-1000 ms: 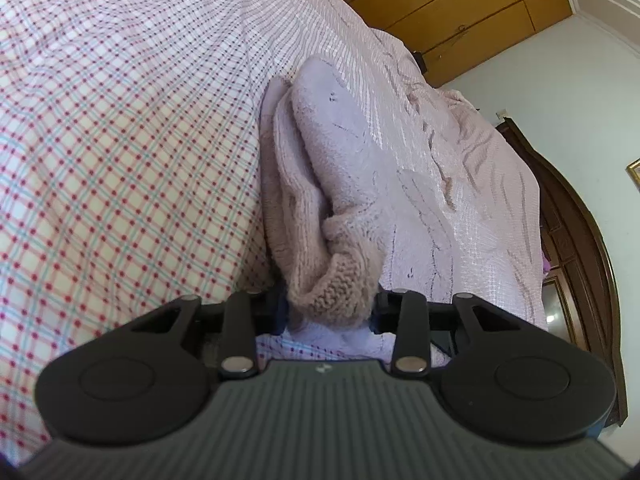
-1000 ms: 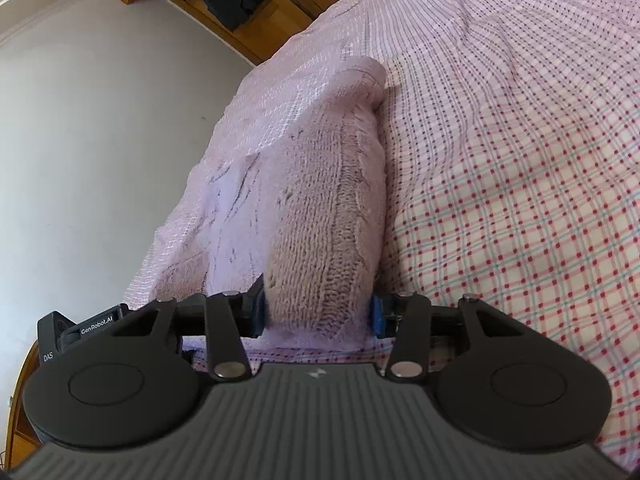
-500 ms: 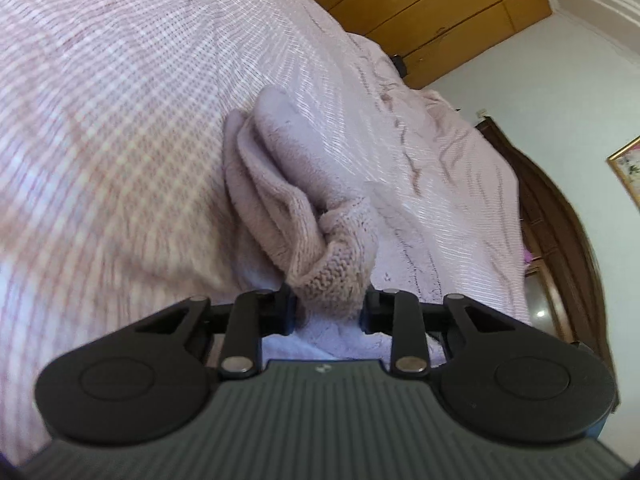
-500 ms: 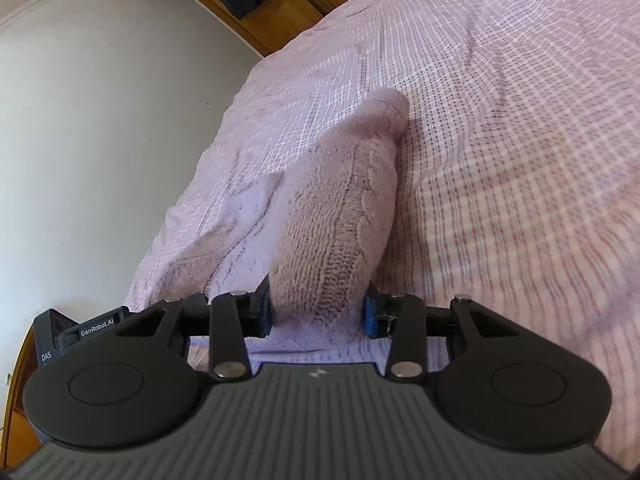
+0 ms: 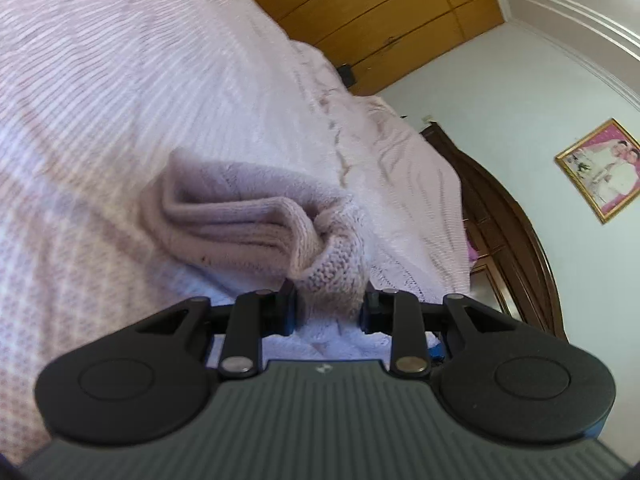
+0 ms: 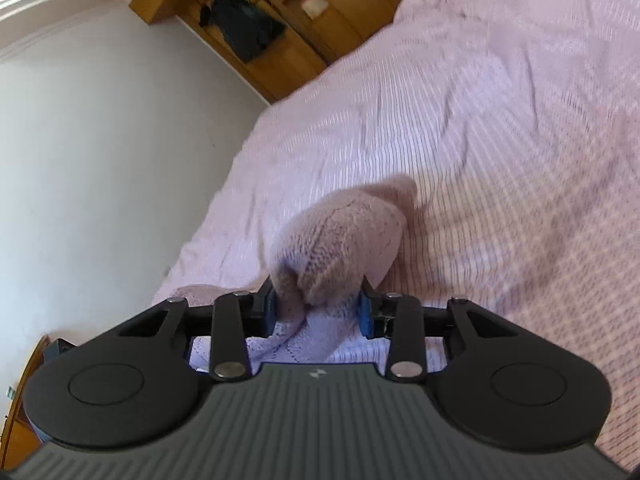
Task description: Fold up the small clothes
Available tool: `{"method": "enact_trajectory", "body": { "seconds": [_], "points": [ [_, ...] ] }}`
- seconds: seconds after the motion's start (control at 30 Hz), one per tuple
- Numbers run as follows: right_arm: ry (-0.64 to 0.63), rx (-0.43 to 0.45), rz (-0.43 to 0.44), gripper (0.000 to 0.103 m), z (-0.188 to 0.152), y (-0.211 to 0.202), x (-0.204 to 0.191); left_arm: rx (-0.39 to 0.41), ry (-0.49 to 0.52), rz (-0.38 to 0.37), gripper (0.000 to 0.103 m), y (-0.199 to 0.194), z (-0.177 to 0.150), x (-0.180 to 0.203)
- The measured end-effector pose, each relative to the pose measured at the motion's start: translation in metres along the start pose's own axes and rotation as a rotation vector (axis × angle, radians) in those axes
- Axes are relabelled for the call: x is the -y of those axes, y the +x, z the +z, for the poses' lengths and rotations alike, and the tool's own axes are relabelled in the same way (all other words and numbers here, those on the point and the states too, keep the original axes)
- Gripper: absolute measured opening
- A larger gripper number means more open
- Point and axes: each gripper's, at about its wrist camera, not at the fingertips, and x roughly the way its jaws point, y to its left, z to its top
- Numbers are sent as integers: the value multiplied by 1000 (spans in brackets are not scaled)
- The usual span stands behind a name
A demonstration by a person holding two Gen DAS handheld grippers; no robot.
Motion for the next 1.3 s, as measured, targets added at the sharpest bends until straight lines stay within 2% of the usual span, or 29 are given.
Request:
{"method": "enact_trajectory", "body": {
  "seconds": [0.17,0.3,0.47,0.6,0.7,0.8,0.87,0.97,1.03,1.1,1.2,1.27,1.3],
  "points": [
    [5,40,17,40,22,-10,8,17,21,-22,30,17,9,24],
    [2,79,41,38,41,-12,12,24,39,-36,29,33,29,39],
    [21,153,97,36,88,-1,17,47,86,-70,28,70,79,67],
    [29,288,162,35,142,14,22,102,184,-122,28,108,133,104],
    [39,347,176,34,165,22,32,118,218,-146,28,128,147,111],
    [66,344,171,33,156,29,55,95,189,-153,28,145,129,82],
    [74,313,133,33,129,35,77,57,129,-129,28,156,104,45],
    [162,201,57,32,79,47,119,-35,-31,-66,28,168,50,-19],
    [246,132,13,32,44,51,147,-81,-74,-2,28,170,13,-47],
    [273,111,22,32,18,47,166,-58,-58,23,31,163,-8,-56],
    [242,115,34,32,12,35,166,-29,-13,73,43,148,-13,-41],
    [214,91,9,33,11,24,159,-41,46,103,63,137,-15,-24],
    [202,76,-1,32,11,20,154,-34,84,120,66,130,-18,-15]
  ]
}}
